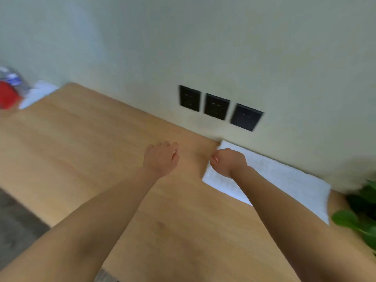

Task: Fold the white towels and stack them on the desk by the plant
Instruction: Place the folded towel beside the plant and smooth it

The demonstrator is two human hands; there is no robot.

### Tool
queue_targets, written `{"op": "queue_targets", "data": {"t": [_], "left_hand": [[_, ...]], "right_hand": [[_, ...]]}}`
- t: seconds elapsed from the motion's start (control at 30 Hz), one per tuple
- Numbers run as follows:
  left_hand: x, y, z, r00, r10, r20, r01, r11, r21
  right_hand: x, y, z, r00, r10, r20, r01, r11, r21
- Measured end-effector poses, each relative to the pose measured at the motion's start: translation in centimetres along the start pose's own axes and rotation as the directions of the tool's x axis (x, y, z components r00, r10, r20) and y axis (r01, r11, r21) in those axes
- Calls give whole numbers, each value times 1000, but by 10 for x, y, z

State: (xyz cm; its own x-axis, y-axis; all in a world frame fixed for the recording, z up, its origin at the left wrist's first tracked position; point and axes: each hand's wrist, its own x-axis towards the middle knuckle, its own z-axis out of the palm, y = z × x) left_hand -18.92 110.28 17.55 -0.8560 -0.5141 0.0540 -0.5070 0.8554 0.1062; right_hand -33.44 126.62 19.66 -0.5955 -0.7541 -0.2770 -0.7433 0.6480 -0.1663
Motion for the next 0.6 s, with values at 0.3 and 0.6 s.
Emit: {"op": "queue_targets", "data": {"t": [0.3, 0.6], "left_hand": [[-70, -148, -55, 931, -353, -90, 352, 936, -32], [-174, -342, -87, 851, -523, -44, 519, 851, -78]], "right_hand": [[26, -203, -24, 962, -273, 13, 273, 962, -6], [30, -420, 11, 942, -336, 14, 337, 941, -26]]}}
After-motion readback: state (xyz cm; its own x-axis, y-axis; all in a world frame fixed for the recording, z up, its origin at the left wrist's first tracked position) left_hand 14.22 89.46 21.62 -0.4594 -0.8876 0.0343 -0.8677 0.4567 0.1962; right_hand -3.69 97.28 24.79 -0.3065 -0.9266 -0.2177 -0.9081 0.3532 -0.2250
